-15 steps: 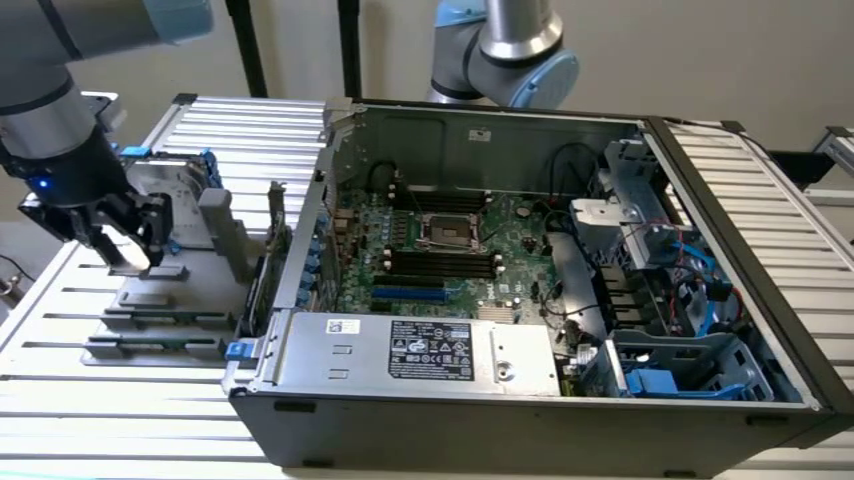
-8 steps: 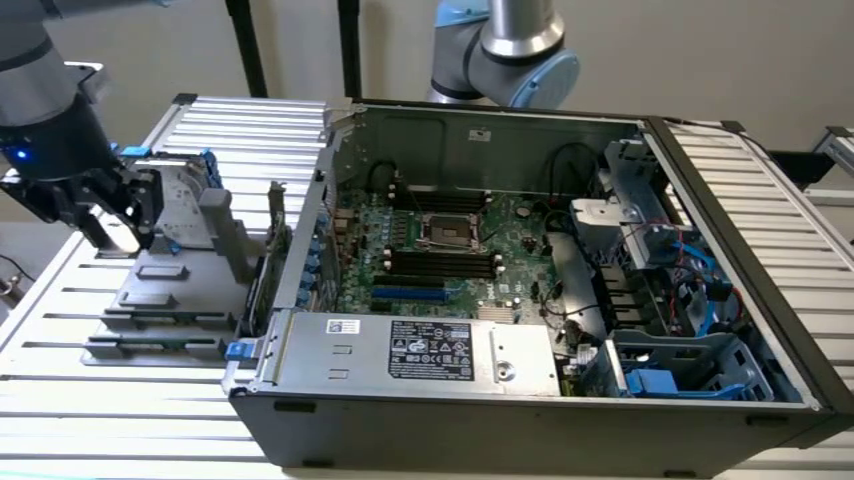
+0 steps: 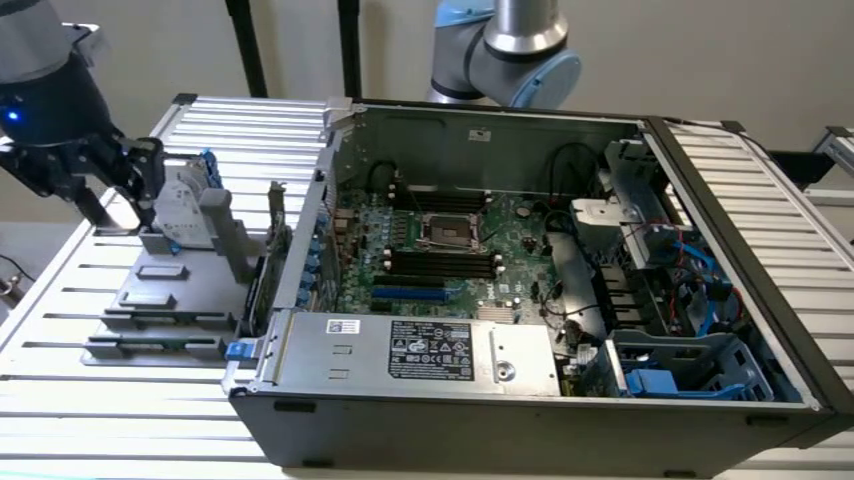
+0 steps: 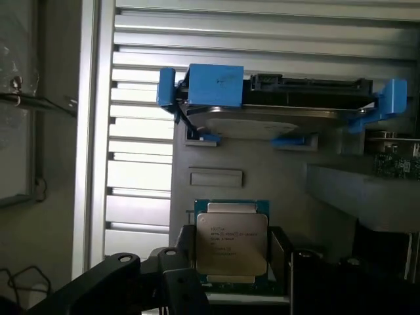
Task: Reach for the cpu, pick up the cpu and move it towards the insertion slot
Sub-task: 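Pick up the cpu and move it towards the insertion slot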
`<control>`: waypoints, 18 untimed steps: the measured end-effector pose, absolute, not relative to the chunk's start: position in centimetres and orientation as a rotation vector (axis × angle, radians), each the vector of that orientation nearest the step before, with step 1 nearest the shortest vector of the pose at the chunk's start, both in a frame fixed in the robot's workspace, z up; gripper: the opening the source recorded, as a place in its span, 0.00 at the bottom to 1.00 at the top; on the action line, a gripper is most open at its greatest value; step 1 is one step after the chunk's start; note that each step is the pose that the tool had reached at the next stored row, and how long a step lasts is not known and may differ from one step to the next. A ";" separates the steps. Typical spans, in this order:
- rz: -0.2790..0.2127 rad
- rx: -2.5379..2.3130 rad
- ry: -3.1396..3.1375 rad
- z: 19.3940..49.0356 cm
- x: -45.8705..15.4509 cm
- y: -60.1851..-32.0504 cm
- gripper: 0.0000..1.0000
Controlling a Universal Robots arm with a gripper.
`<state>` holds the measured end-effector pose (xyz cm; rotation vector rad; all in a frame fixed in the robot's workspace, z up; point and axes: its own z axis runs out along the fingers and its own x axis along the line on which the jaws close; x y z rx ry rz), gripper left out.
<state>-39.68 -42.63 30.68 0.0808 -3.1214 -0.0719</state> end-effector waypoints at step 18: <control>-0.093 0.089 -3.106 38.6 -32.2 -42.6 0.55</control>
